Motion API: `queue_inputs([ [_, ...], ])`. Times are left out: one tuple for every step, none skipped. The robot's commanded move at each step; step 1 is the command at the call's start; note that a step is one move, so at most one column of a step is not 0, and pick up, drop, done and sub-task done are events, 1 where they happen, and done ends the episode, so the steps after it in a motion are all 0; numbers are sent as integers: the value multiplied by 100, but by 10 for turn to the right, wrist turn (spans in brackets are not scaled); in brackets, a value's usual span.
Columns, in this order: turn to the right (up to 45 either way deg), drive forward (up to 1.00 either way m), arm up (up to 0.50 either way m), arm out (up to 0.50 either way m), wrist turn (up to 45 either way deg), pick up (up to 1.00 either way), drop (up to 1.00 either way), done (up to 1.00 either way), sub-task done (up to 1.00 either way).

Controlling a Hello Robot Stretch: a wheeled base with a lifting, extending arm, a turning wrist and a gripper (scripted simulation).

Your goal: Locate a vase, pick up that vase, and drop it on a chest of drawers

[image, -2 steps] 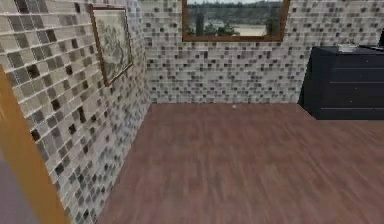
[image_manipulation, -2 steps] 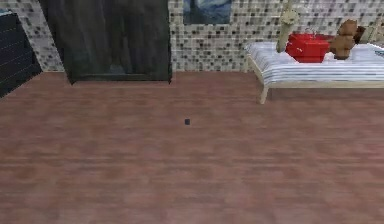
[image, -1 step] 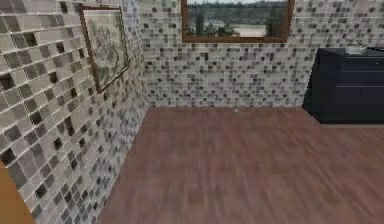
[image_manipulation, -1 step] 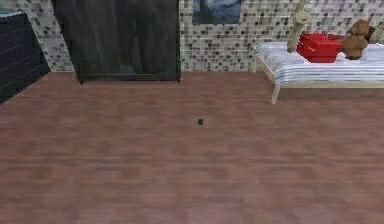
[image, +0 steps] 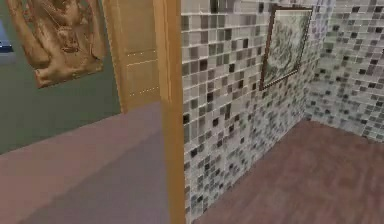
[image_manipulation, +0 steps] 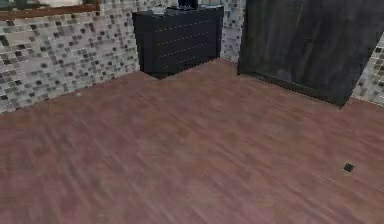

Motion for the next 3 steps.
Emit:
queue_inputs([
  [-390, 0, 0, 0, 0, 0, 0, 0, 0],
  [0, 100, 0, 0, 0, 0, 0, 0, 0],
  [-30, 0, 0, 0, 0, 0, 0, 0, 0],
])
